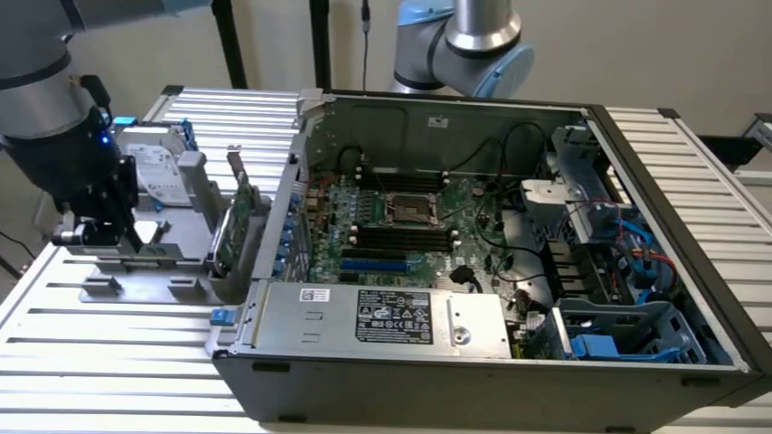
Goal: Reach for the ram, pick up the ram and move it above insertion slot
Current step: 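Pick up the ram and move it above insertion slot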
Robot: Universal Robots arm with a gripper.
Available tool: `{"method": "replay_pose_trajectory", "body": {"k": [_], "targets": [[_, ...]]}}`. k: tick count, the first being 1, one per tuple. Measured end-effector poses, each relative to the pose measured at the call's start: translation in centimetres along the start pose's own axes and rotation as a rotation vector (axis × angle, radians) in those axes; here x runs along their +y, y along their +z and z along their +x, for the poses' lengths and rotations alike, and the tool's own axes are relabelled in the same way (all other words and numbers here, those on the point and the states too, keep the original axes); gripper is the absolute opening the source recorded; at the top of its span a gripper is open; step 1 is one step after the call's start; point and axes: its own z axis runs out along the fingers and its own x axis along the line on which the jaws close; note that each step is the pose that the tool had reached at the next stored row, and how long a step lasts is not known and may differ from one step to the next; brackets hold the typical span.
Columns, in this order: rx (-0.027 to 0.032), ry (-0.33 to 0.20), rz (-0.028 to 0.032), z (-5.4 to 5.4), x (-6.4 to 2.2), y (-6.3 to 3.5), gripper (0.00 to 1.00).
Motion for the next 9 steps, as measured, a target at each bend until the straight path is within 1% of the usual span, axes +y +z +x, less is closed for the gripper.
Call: {"method": "replay_pose_trajectory", "body": {"k": [4, 9], "targets": [[0.0, 0.0, -0.0007, 0.0, -0.78, -1.86, 0.13], [-0.0008, -0.002, -0.0015, 0.1, -2.23, -4.15, 0.13]]}}
